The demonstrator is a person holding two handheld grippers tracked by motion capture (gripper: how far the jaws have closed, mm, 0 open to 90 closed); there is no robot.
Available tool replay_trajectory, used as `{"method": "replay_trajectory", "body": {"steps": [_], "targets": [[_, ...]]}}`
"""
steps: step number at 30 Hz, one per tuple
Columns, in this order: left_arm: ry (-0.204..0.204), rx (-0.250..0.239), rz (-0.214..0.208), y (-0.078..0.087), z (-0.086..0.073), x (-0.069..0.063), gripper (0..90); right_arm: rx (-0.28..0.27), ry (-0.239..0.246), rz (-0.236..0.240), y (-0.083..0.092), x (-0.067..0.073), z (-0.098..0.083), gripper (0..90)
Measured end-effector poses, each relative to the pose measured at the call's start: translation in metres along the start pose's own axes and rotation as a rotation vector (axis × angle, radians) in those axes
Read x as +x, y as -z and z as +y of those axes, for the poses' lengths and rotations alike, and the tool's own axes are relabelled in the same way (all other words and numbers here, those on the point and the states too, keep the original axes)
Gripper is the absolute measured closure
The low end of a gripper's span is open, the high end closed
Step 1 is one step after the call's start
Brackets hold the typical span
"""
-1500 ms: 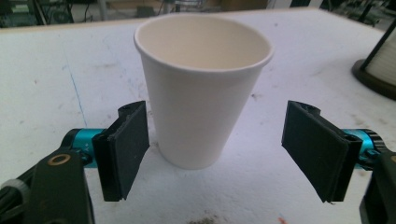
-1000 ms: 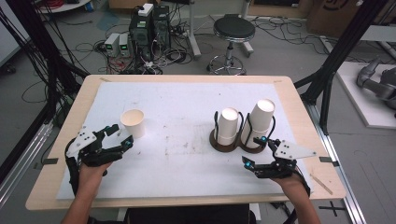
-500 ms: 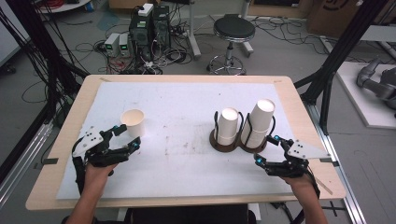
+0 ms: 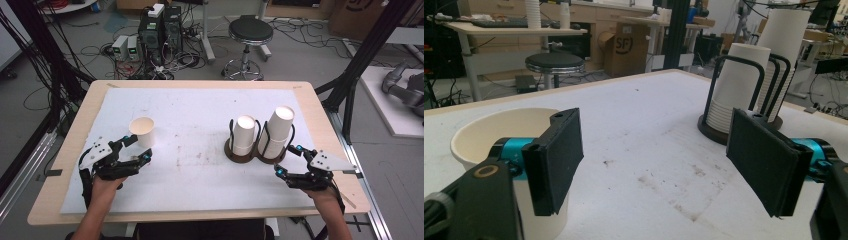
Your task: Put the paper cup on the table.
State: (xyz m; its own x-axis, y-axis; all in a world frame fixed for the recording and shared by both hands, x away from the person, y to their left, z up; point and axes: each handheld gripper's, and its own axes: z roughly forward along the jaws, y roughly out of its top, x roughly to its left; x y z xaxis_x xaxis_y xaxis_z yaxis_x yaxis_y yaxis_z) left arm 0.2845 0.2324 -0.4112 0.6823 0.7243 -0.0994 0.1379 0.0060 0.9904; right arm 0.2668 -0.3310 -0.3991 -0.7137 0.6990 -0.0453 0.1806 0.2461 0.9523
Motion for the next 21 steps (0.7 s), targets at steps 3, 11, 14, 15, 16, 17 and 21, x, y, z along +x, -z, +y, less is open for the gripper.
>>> {"method": "replay_trajectory", "body": {"steps": [3,11,14,15,16,17,21], "targets": [[0.003,-0.001,0.000,-0.0001,0.0000,0.0002,22.7,0.002,0.001,-0.002,0.0004,-0.0002,0.0001,19.6],[0.006,0.005,0.003,-0.0018,-0.0011,0.0008,22.7,0.001,-0.009,-0.006,0.0030,-0.0019,-0.0017,19.6],[0.007,0.007,0.005,-0.0016,-0.0018,0.0015,22.7,0.001,-0.014,-0.009,0.0038,-0.0021,-0.0018,19.6],[0.009,0.006,0.007,-0.0014,-0.0019,0.0017,22.7,-0.002,-0.008,-0.012,0.0037,-0.0028,-0.0019,19.6],[0.011,0.003,0.007,-0.0014,-0.0019,0.0018,22.7,0.000,-0.009,-0.011,0.0038,-0.0029,-0.0020,19.6],[0.010,0.003,0.006,-0.0013,-0.0017,0.0021,22.7,0.002,-0.012,-0.010,0.0039,-0.0029,-0.0021,19.6],[0.014,0.004,0.015,-0.0015,-0.0022,0.0034,22.7,-0.002,-0.011,-0.013,0.0042,-0.0050,-0.0028,19.6]]}}
